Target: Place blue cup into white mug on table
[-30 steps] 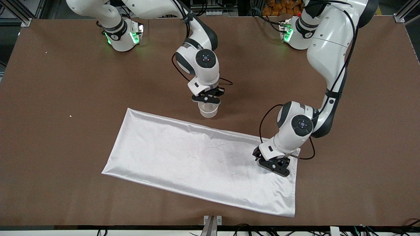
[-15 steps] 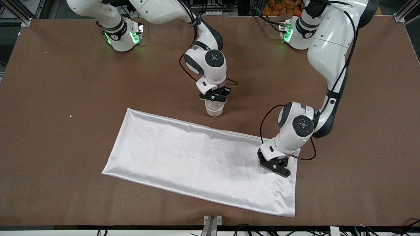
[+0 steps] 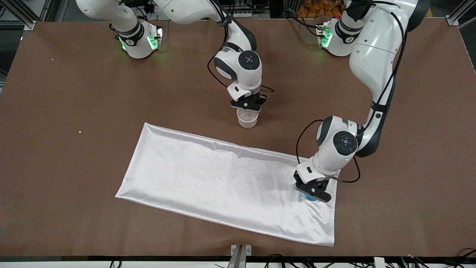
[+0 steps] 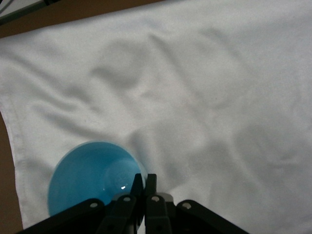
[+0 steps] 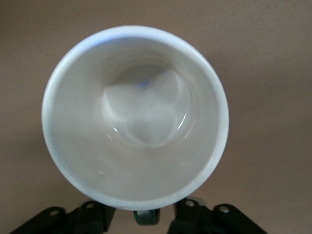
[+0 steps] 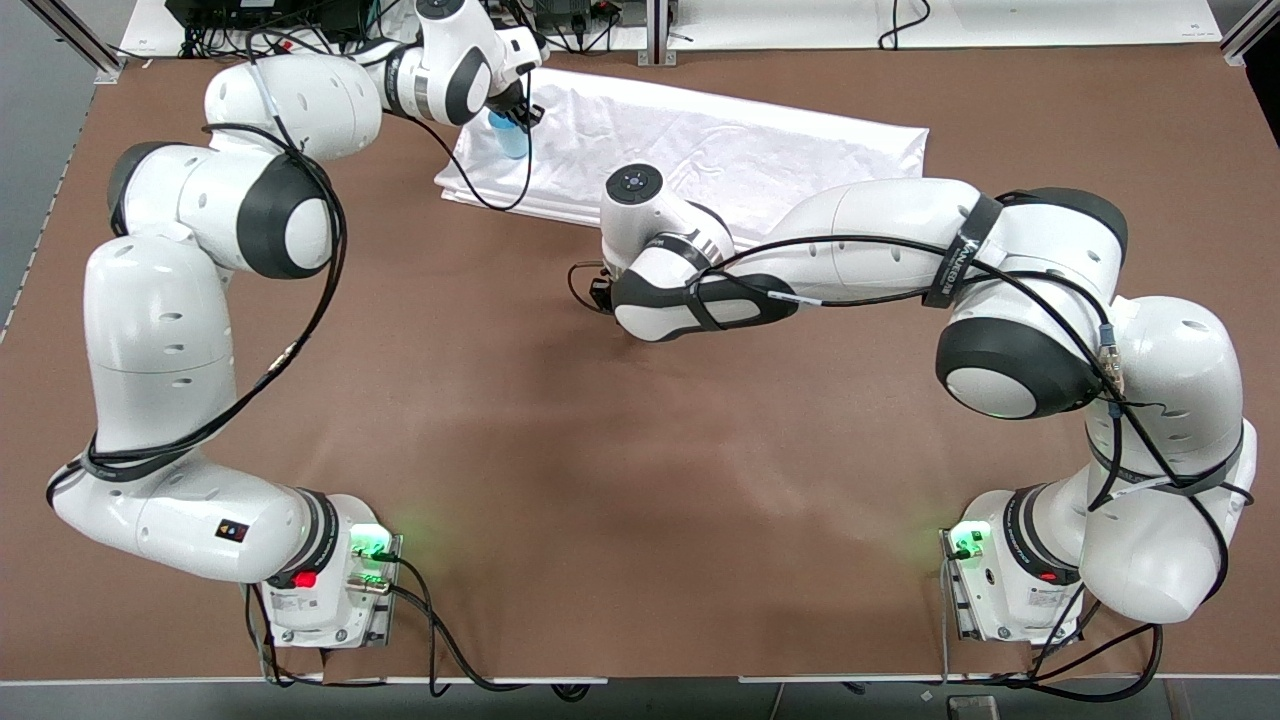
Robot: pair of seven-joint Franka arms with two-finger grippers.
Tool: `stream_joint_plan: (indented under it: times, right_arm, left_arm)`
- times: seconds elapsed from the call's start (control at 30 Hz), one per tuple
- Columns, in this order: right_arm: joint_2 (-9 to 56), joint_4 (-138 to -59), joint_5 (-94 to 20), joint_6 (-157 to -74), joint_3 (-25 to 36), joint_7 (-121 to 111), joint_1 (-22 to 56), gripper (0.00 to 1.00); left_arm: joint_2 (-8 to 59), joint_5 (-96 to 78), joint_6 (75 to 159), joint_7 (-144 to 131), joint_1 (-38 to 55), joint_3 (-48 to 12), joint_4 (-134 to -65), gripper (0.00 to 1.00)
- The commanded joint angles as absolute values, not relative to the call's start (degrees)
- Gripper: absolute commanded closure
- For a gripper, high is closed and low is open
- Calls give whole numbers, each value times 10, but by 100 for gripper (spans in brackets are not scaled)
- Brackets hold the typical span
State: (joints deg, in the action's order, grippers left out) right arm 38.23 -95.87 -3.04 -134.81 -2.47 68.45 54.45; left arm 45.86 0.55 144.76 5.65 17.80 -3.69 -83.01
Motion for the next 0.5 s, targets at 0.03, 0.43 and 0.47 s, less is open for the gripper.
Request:
stream_joint_plan:
  times: [0.03, 0.43, 0.47]
  right_arm:
    - [375, -947, -19, -1335, -35, 700, 545, 0]
    - [301, -945, -24, -1267, -61, 700, 510, 0]
    - [294, -942, -24, -1262, -68, 700, 504, 0]
  left_arm:
    - [456, 29, 1449, 59, 176, -37, -829, 100]
    - [403, 29, 1406, 55, 178, -35, -840, 100]
    - [396, 29, 1399, 50, 178, -35, -843, 100]
